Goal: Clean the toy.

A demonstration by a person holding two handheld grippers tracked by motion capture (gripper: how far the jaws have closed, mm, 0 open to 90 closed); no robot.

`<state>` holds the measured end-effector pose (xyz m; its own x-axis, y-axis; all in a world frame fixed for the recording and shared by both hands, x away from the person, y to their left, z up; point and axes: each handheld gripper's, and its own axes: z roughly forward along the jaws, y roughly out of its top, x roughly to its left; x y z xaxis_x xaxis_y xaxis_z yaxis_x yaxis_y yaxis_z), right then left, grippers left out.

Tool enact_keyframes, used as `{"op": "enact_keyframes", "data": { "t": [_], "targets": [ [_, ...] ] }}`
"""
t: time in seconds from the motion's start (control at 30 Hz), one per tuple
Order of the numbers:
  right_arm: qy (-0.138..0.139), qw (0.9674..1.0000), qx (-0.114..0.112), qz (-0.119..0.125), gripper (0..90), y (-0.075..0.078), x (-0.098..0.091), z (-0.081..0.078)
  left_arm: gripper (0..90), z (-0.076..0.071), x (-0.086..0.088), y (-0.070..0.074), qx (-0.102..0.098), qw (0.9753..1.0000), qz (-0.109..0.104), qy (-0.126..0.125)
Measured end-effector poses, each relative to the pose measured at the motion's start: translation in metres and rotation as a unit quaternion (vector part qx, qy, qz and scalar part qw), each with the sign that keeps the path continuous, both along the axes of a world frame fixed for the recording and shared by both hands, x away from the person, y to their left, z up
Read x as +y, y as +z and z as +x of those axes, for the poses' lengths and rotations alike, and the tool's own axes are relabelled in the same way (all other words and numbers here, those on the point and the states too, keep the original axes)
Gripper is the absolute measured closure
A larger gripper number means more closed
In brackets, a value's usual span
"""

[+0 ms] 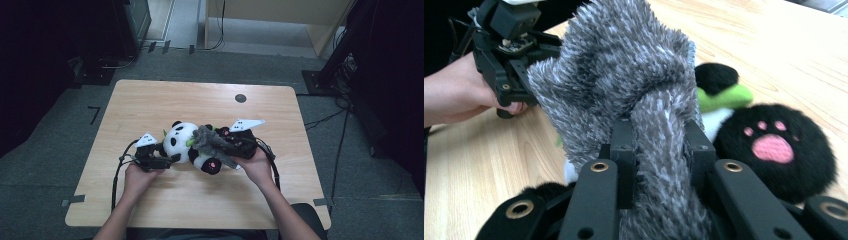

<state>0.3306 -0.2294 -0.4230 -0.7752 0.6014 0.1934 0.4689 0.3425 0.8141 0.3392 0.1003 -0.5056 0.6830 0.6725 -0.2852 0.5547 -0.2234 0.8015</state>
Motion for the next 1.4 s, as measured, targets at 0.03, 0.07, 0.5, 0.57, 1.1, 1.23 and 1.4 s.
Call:
{"op": "enact_keyframes", "data": {
  "t": [0.03, 0.07, 0.5, 0.57, 1.1, 1.23, 1.4],
  "targets": [
    [-0.002, 1.0000, 0.003, 0.000, 74.3, -0.001, -0.002, -0.001, 14.2, 0.000, 0.000, 0.000, 0.000, 1.0000, 0.001, -0.001],
    [-0.003, 1.0000, 0.004, 0.000, 74.3, -0.002, -0.004, -0.001, 14.2, 0.000, 0.000, 0.000, 0.000, 1.0000, 0.001, -0.001],
    [-0.024, 0.9991, 0.033, -0.014, 74.1, -0.011, -0.023, -0.009, 14.1, 0.001, 0.001, 0.001, -0.002, 0.9999, 0.008, -0.009],
    [-0.026, 0.9990, 0.034, -0.016, 74.1, -0.012, -0.025, -0.010, 14.1, 0.001, 0.001, 0.002, -0.002, 0.9999, 0.009, -0.010],
    [-0.041, 0.9958, 0.071, -0.041, 73.8, -0.028, -0.039, -0.012, 13.6, 0.005, 0.002, 0.003, 0.006, 0.9998, 0.006, -0.019],
    [-0.049, 0.9946, 0.079, -0.047, 73.9, -0.031, -0.043, -0.011, 13.3, 0.005, 0.002, 0.003, 0.007, 0.9998, 0.004, -0.019],
    [-0.062, 0.9920, 0.086, -0.069, 74.2, -0.033, -0.047, -0.011, 13.3, 0.005, 0.001, 0.003, 0.005, 0.9998, 0.004, -0.019]
  ]
}}
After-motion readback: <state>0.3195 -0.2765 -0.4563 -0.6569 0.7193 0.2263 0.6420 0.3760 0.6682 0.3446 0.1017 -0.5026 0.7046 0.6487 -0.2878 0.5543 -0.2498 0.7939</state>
